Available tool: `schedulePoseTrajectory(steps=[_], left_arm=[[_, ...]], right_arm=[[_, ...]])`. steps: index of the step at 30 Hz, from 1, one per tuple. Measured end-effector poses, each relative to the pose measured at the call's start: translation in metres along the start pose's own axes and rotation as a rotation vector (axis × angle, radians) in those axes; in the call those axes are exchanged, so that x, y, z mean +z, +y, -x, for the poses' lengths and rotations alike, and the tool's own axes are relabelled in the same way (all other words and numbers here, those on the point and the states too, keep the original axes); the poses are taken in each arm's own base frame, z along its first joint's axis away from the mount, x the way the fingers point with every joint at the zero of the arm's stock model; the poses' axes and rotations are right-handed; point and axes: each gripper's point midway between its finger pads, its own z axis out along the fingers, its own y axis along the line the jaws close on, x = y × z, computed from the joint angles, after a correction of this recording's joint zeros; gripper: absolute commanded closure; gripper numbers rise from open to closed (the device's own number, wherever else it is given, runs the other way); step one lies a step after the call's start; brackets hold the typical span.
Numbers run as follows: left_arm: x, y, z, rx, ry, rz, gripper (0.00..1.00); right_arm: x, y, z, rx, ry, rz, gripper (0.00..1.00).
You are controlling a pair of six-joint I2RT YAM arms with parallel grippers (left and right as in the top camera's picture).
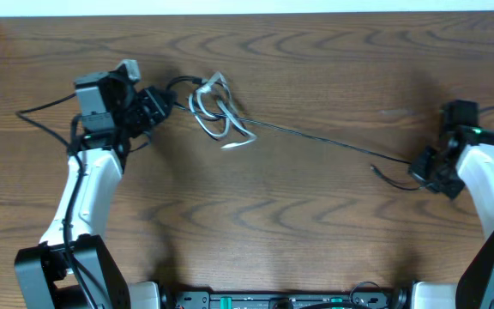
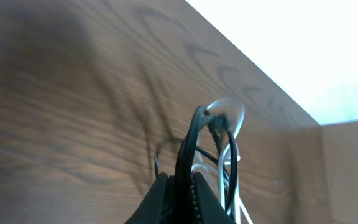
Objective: Untangle cables
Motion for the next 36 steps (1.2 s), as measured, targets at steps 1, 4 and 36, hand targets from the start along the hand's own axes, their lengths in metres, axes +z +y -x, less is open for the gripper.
schedulePoseTrajectory(steps=[1, 4, 36], left_arm=[[-0.002, 0.005, 0.001, -0.004, -0.001, 0.01, 0.92], [-0.005, 0.012, -0.002, -0.006, 0.014, 0.028, 0.92], [-0.006, -0.253, -0.072, 0.262, 0.06, -0.776, 0.92]], right_arm=[[0.001, -0.004, 0.002, 0.018, 0.005, 0.0, 0.99], [0.001, -0.01, 0.004, 0.045, 0.013, 0.004, 0.99], [-0.091, 0.14, -0.052, -0.728, 0.032, 1.109, 0.31]])
